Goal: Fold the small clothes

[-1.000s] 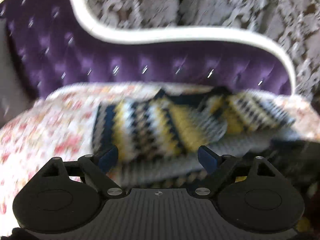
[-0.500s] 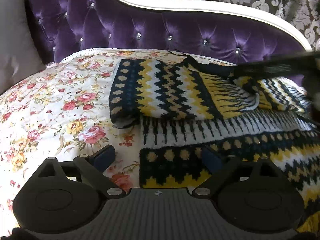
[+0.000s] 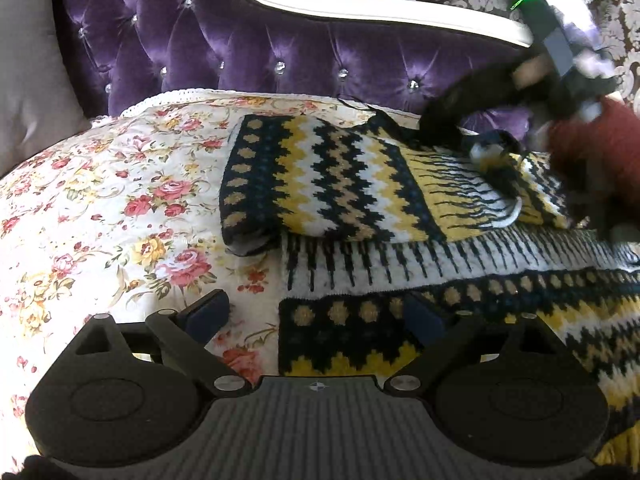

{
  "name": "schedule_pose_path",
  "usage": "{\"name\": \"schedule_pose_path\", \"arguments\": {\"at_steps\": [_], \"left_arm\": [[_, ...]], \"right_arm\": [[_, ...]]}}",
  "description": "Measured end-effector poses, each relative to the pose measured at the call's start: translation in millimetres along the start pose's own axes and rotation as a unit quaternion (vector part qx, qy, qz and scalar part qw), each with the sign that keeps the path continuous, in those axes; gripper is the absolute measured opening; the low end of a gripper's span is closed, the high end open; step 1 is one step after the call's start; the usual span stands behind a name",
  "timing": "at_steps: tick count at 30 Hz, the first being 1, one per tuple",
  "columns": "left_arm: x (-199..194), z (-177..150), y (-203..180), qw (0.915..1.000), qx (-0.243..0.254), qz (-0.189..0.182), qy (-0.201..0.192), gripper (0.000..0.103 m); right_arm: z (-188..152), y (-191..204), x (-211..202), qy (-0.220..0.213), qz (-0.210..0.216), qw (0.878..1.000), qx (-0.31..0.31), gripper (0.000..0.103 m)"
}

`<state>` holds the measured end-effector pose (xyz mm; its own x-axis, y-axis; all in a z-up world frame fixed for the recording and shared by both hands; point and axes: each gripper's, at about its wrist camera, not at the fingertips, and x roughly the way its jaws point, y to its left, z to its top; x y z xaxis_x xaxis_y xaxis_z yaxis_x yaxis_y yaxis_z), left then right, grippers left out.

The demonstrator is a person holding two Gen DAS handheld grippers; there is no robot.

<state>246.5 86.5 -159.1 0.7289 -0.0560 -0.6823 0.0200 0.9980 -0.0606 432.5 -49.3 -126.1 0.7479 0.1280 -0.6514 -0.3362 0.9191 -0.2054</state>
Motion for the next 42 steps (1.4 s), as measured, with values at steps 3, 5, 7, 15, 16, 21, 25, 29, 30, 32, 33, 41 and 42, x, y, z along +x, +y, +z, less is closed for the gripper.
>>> {"name": "schedule_pose_path", "arguments": {"at_steps": [3,5,7,15,16,21,25,29,30,32,33,41,42], "left_arm": [[-1.0,-1.0,-1.9,1.0000,0.002,0.003,-0.002,0.095],[-0.9,-1.8,-2.9,1.0000,0.004,0.004,-0.003,0.095],[-0.8,-2.5,-3.1,1.0000,0.005,0.004,-0.004,0.095],[-1.0,-4.9,-6.0,0.9999,0.013,0.006,-0.009,0.096],[-0.8,-5.0,-6.1,0.9999,0.013,0.006,-0.009,0.096],[-1.0,-5.8,-7.3,0.9998,0.016,0.006,-0.011,0.097],[-0.6,-5.5,-7.1,0.9998,0.015,0.006,-0.011,0.097],[-0.4,-5.2,-6.7,0.9998,0.015,0.006,-0.010,0.097],[-0.4,-5.1,-6.9,0.9998,0.015,0.006,-0.010,0.097],[-0.4,-5.3,-6.7,0.9998,0.015,0.005,-0.011,0.097],[-0.4,-5.2,-6.4,0.9998,0.016,0.005,-0.011,0.097],[-0.5,-5.5,-6.1,0.9998,0.015,0.006,-0.011,0.098],[-0.7,-5.4,-5.8,0.9998,0.015,0.005,-0.011,0.098]], "right_arm": [[5.3,-40.3,-43.6,-0.053,0.022,0.995,0.078,0.012],[2.0,-68.6,-71.4,-0.077,0.019,0.990,0.113,0.012],[-8.2,-97.5,-92.4,-0.086,0.011,0.986,0.144,0.012],[-105.8,-174.7,-95.1,-0.017,-0.040,0.968,0.248,0.012],[-117.6,-177.3,-88.5,0.000,-0.040,0.967,0.253,0.012],[-150.6,-182.2,-77.3,0.015,-0.025,0.954,0.299,0.012],[-140.9,-180.4,-90.8,-0.011,-0.031,0.961,0.274,0.012],[-136.3,-192.7,-95.7,-0.024,-0.052,0.958,0.280,0.012],[-138.5,-194.4,-91.9,-0.015,-0.057,0.957,0.284,0.012],[-144.9,-194.2,-84.0,0.005,-0.070,0.958,0.277,0.012],[-148.9,-193.8,-81.2,0.016,-0.077,0.958,0.277,0.012],[-156.0,-191.5,-87.0,0.021,-0.114,0.957,0.266,0.012],[-158.8,-194.2,-85.3,0.026,-0.116,0.954,0.274,0.012]]}}
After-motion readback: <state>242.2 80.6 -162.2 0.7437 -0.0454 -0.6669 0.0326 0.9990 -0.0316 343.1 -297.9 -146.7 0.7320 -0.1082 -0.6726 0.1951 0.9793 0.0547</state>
